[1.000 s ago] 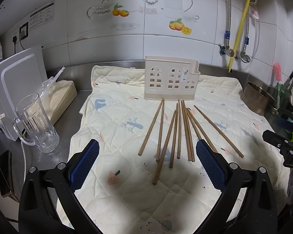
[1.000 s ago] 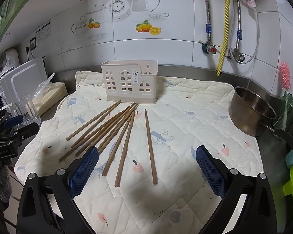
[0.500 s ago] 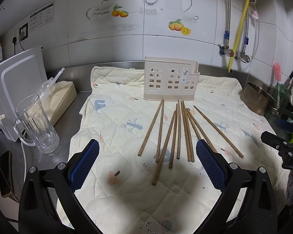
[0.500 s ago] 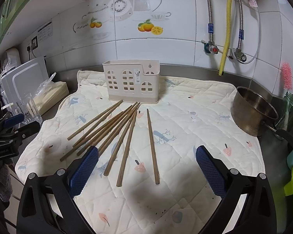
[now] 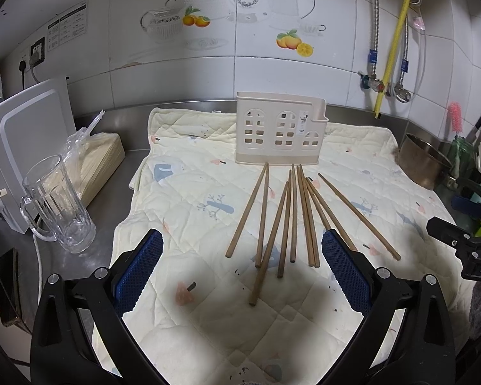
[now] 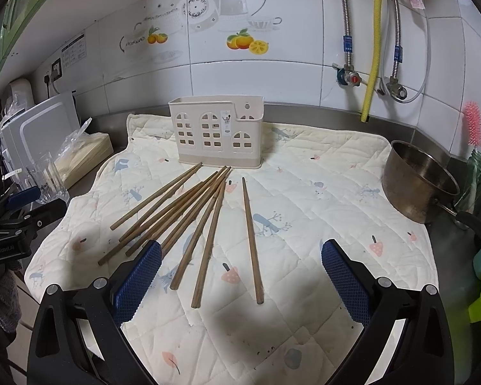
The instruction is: Organize utensils
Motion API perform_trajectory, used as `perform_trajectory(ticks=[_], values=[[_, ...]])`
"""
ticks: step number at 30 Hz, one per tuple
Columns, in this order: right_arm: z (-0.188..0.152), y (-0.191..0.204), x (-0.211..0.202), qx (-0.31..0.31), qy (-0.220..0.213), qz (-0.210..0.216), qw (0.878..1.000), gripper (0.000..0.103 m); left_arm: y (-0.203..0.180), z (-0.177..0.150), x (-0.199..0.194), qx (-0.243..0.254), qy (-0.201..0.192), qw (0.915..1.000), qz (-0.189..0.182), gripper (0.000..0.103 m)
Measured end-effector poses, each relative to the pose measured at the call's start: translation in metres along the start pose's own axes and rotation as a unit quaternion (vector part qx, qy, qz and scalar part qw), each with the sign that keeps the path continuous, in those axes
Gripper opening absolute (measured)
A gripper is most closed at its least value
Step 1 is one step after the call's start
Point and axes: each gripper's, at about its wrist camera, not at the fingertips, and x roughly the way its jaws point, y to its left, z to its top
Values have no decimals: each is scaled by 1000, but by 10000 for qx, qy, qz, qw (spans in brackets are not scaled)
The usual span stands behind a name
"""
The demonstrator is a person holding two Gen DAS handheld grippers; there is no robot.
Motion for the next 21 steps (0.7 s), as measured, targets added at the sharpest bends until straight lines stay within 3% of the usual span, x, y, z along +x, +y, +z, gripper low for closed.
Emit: perform_trajectory(ticks=[21], values=[[1,0,12,6,83,40,10000,96,3,6,14,-3,43,10000,0,98]])
